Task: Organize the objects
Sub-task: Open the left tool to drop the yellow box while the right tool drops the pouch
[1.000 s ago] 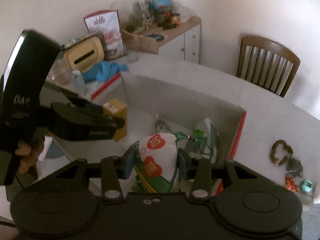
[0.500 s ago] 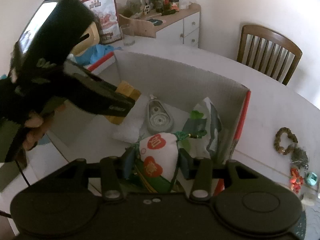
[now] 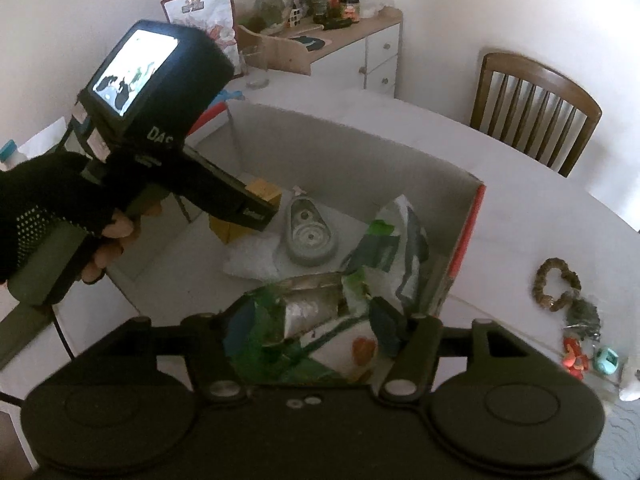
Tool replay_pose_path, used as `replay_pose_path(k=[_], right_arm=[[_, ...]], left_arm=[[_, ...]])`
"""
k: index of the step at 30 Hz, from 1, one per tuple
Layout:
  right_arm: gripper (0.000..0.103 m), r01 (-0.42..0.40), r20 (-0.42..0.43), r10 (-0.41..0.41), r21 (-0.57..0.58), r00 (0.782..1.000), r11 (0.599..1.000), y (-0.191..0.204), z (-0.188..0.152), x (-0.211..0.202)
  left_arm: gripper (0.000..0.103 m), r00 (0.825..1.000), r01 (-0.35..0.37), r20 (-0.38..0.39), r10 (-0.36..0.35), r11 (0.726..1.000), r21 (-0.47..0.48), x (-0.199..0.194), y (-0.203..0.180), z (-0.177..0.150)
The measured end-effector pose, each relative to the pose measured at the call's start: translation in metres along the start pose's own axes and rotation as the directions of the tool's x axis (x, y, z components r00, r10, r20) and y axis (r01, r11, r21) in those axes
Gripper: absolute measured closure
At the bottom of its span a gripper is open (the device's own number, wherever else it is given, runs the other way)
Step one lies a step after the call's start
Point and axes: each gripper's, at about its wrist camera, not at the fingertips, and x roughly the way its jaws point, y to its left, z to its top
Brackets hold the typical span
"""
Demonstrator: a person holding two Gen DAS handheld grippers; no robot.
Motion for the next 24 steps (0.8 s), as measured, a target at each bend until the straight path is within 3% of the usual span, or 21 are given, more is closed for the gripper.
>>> replay_pose_path(k=[6, 11, 24], right_arm=[[0.032, -0.008, 0.011, 0.008, 0.020, 1.000, 1.000, -0.007, 0.000, -0.010], [0.032, -0.028, 0.027, 0.027, 0.053, 0.999, 0.998, -0.011, 0.000, -0.016], [0.028, -0.058, 0.094, 0.051, 0.078, 0.994, 0.995, -0.016, -0.005, -0.043]], left_arm=[[0.071, 1.000, 0.024, 0.014, -0.023, 0.999, -0.026, -0.010, 0.002, -0.003], [0.050, 0.998, 0.047, 0.054, -0.045, 0.998, -0.032, -0.026, 0.000, -0.005], [0.046, 0.991, 0.068, 0.113, -0.065, 0.998, -0.015, -0.072, -0.016, -0.015]])
